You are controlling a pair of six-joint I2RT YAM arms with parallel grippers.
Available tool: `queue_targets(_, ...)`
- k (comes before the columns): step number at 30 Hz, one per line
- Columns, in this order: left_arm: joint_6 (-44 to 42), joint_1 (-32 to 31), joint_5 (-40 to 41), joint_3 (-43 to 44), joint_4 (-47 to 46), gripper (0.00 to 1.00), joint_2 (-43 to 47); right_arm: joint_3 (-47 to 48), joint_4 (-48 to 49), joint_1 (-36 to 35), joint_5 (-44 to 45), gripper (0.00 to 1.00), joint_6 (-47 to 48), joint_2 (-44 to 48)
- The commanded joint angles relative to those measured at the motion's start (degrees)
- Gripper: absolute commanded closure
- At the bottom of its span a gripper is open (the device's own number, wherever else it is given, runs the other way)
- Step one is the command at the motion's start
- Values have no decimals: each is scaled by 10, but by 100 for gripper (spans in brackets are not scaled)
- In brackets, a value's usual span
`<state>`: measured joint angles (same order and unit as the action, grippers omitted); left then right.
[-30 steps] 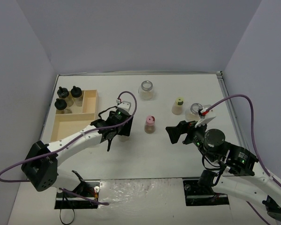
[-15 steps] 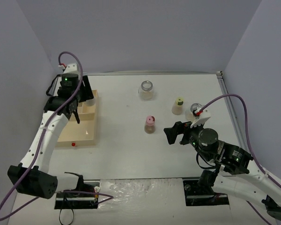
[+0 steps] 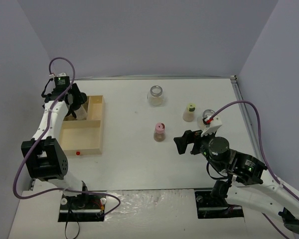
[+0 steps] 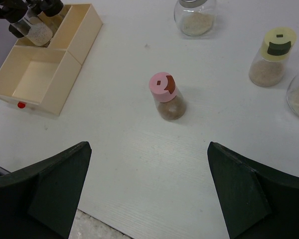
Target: Organize the condiment bottles
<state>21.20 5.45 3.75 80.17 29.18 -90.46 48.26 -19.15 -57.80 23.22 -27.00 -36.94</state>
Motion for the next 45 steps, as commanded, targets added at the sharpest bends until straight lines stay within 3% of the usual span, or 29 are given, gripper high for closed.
queue_targets(1,1,0,23,30,-81,100,16,-3,33,-2,17,0,-3,4)
queue_targets(17,-1,-11,37,-43,-134,98,-13,-17,32,-2,21,0,-8,13)
queue_targets(21,-1,-21,45,-56,-144,85,-15,-20,32,-2,23,0,-9,13)
queue_targets(26,1,-32,67,-66,-144,49,-25,-24,33,-2,28,0,-9,14)
queue_targets(28,3,-32,67,-68,-142,44,-25,-24,33,-3,30,0,-9,14)
queue_targets(30,8,-32,63,-71,-137,30,-21,-25,33,-3,27,0,-10,17)
queue_targets(32,9,-32,60,-73,-135,23,-14,-24,33,-3,25,0,-10,19)
queue_targets(40,12,-37,38,-67,-100,11,22,-22,33,-2,13,0,-13,22)
queue_targets(45,-20,-115,-1,-79,-69,7,123,-20,32,-2,17,0,-7,35)
